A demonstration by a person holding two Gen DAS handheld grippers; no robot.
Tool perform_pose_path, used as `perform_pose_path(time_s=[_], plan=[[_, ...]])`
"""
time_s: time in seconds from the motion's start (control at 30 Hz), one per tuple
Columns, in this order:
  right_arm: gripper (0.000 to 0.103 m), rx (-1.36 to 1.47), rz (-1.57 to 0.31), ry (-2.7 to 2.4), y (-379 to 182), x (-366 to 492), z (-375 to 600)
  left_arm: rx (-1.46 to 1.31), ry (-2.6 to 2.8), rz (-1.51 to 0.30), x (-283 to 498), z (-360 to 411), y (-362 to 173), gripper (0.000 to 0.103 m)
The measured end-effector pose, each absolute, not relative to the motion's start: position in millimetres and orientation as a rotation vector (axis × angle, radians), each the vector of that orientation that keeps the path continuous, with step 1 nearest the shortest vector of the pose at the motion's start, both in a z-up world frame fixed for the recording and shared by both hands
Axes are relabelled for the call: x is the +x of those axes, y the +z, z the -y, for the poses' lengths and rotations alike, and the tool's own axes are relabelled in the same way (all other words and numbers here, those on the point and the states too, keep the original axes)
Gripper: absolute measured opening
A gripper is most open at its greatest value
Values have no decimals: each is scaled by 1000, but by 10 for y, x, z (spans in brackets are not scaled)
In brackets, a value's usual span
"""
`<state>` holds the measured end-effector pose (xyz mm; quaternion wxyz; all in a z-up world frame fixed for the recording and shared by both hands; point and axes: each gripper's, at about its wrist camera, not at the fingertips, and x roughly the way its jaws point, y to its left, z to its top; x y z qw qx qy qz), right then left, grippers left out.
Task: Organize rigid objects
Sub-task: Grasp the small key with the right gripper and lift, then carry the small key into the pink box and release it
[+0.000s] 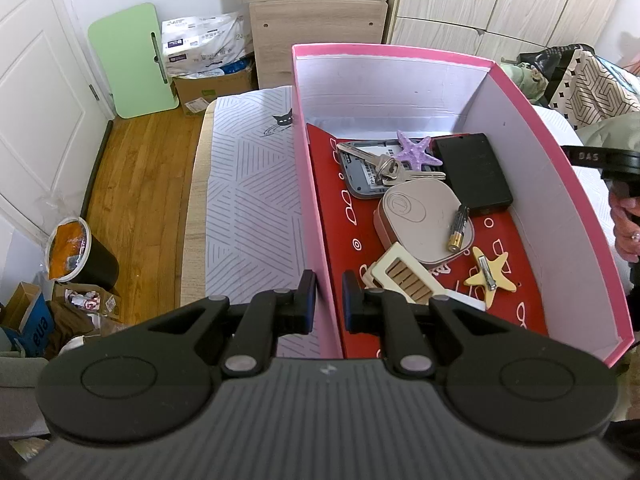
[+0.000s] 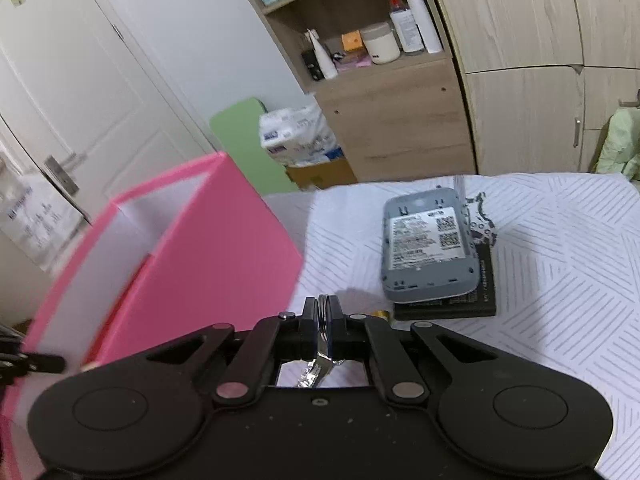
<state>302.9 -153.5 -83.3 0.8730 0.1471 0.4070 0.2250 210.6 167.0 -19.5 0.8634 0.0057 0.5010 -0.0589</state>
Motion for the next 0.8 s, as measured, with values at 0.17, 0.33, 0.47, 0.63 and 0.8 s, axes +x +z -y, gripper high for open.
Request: perform_pose_path(time_s=[0.17, 0.33, 0.47, 0.63, 0.8], plan=[[6, 327, -820, 500, -696, 2949, 1521, 12, -122, -1049, 2101, -1667, -195, 12], [6, 311, -764, 517, -478, 2811, 1493, 12, -122, -1049, 2100, -1667, -195, 12], [6, 288, -703, 532, -247, 2664, 1470, 8, -125, -1054, 2106, -1674, -193, 12], [6, 253, -607, 557, 97, 2449, 1447, 12, -123, -1051, 2101, -1660, -190, 12], [6, 203, -522, 589, 380, 2217, 1369, 4, -125, -1049, 2104, -1673, -188, 12]])
